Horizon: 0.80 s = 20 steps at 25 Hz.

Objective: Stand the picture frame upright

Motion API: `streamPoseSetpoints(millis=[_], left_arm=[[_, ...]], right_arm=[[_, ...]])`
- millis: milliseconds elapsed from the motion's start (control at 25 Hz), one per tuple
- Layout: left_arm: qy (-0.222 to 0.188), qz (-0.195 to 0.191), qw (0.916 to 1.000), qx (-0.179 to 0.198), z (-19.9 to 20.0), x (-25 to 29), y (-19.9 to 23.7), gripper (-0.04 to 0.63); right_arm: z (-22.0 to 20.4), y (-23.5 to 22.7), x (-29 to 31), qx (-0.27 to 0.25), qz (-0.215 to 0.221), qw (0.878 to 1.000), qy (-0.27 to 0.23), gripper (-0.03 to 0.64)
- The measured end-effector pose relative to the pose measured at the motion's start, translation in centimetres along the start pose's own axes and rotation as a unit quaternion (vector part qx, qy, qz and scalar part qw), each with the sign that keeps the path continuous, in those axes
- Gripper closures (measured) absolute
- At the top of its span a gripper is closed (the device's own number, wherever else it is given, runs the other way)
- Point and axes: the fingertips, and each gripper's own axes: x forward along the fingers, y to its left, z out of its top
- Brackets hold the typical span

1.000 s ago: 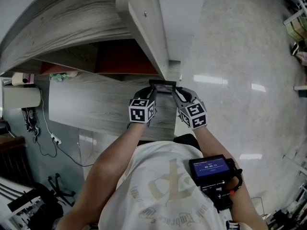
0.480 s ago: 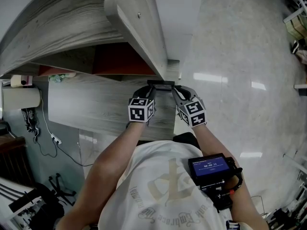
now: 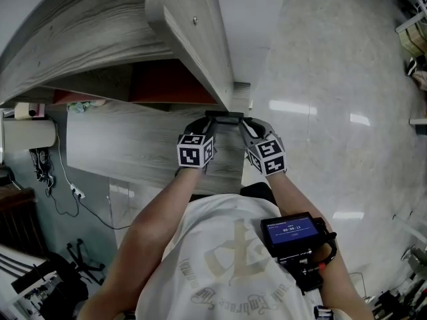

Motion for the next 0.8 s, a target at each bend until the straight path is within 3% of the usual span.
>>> streamPoseSetpoints(millis=[600,800], left_arm=[[-0.013,0.003,0.9999,-0.004,0.0,-1.7,0.1,0.479],[-0.021,-0.005,0.9997,-0.006,-0.2,-3.1,0.3,0.479]], right_arm=[[0.3,-0.6,-1.3,0.005,-0.021,1.0,-0.015,0.532],[0.6,-0.1,-2.1,0.012,-0.035,0.999,-0.028,0.554]])
